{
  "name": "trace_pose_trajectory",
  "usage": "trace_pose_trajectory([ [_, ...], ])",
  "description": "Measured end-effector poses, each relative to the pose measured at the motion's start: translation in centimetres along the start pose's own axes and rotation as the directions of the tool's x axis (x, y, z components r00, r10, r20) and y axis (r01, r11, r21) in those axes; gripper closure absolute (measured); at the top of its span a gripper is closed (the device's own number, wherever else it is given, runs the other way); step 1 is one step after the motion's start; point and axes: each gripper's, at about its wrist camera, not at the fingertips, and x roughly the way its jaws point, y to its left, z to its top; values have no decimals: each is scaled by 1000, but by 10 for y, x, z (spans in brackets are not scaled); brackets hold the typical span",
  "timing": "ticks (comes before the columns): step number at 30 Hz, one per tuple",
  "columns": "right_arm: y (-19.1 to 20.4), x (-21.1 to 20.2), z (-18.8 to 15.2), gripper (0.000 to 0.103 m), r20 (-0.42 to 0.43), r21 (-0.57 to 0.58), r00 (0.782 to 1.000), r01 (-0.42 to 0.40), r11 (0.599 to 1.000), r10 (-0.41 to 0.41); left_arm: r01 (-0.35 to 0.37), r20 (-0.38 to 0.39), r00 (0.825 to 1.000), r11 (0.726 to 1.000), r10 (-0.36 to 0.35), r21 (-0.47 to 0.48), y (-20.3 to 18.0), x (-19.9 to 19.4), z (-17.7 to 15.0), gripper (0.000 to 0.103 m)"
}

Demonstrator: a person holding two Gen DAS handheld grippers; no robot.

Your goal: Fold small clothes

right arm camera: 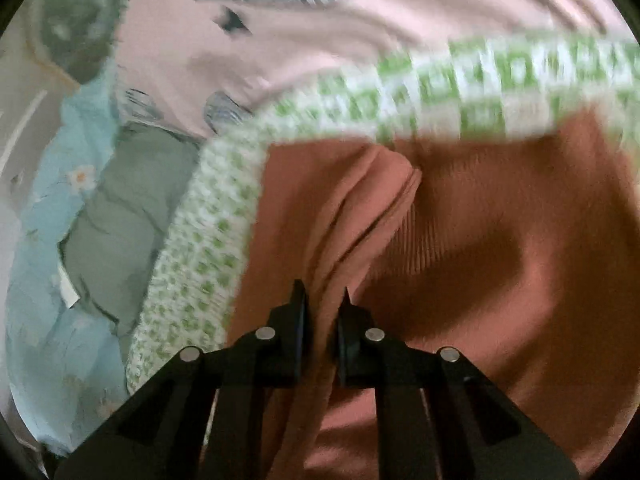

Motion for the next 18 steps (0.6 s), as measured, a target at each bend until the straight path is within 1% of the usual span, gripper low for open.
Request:
trace_pose_trajectory([
  [2, -7, -29, 2, 89, 49, -7, 999, 12, 1000, -11, 105, 19, 994, 992, -104, -64, 0, -4, 17, 97],
  [3, -12, -39, 3, 89, 64, -8, 998, 29, 1000, -28, 167, 24, 986, 981, -165, -103, -2, -2, 26, 97],
  [5, -26, -55, 4, 89, 83, -3, 993, 80, 997, -80, 245, 28, 970, 958, -243, -147, -11, 7, 38, 97],
  [6, -36, -62, 3, 89, 84, 3, 991, 105, 994, -105, 266, 31, 964, 952, -265, -151, -17, 12, 41, 97],
  [7, -47, -65, 1, 89, 75, 11, 989, 127, 992, -127, 282, 32, 959, 948, -280, -148, -26, 18, 43, 97],
  [9, -66, -63, -4, 89, 49, 25, 985, 165, 986, -166, 296, -3, 954, 943, -300, -149, -42, 36, 42, 97],
  [12, -94, -57, -16, 89, 15, 54, 982, 189, 981, -190, 299, -58, 949, 942, -311, -151, -58, 59, 34, 97],
  [15, -102, -57, -21, 89, 24, 68, 982, 187, 980, -189, 316, -86, 940, 936, -331, -155, -62, 73, 27, 97],
  [18, -101, -59, -27, 89, 37, 68, 980, 192, 979, -195, 326, -100, 935, 935, -341, -137, -67, 77, 23, 97],
])
